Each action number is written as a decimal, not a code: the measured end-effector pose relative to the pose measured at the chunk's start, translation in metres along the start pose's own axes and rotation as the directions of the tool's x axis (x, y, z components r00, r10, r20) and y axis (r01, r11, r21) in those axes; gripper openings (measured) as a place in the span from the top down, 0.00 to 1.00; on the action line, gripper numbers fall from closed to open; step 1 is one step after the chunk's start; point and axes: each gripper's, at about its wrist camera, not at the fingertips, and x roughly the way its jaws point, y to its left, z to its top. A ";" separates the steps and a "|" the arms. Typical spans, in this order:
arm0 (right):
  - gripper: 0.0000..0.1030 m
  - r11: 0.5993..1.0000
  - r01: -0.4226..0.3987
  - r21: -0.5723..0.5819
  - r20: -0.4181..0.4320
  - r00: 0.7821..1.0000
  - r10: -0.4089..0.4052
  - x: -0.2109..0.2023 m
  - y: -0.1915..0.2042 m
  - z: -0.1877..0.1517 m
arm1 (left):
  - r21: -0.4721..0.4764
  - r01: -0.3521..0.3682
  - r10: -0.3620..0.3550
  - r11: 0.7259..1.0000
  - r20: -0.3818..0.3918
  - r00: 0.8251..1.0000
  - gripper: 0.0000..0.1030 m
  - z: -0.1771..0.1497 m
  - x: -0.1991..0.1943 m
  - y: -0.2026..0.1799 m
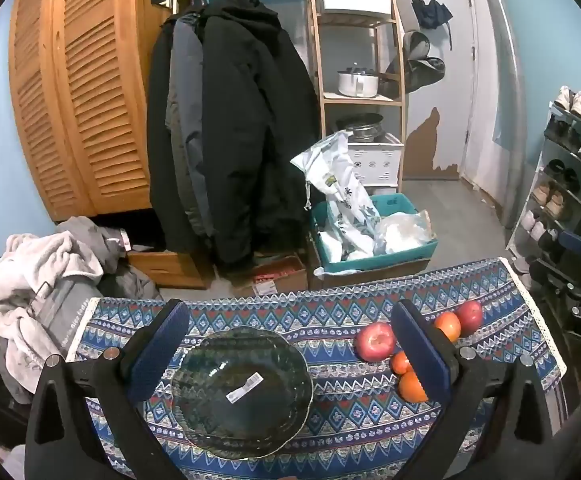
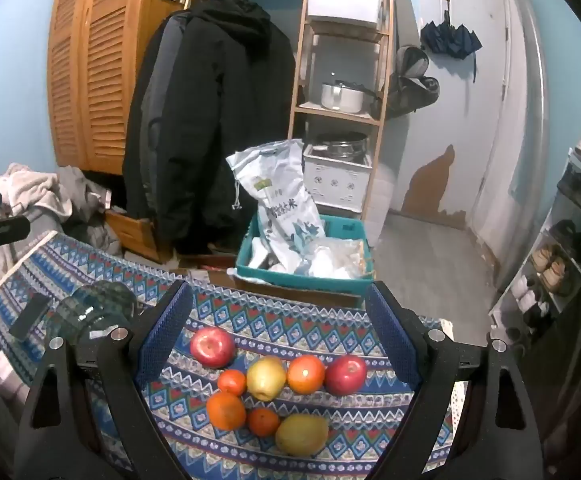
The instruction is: Organize fruits
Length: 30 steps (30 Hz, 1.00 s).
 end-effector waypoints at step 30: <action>0.16 1.000 0.009 -0.007 -0.015 1.000 -0.009 0.001 -0.002 -0.001 | -0.006 0.007 -0.007 1.000 0.002 1.000 0.01 -0.002 0.001 0.002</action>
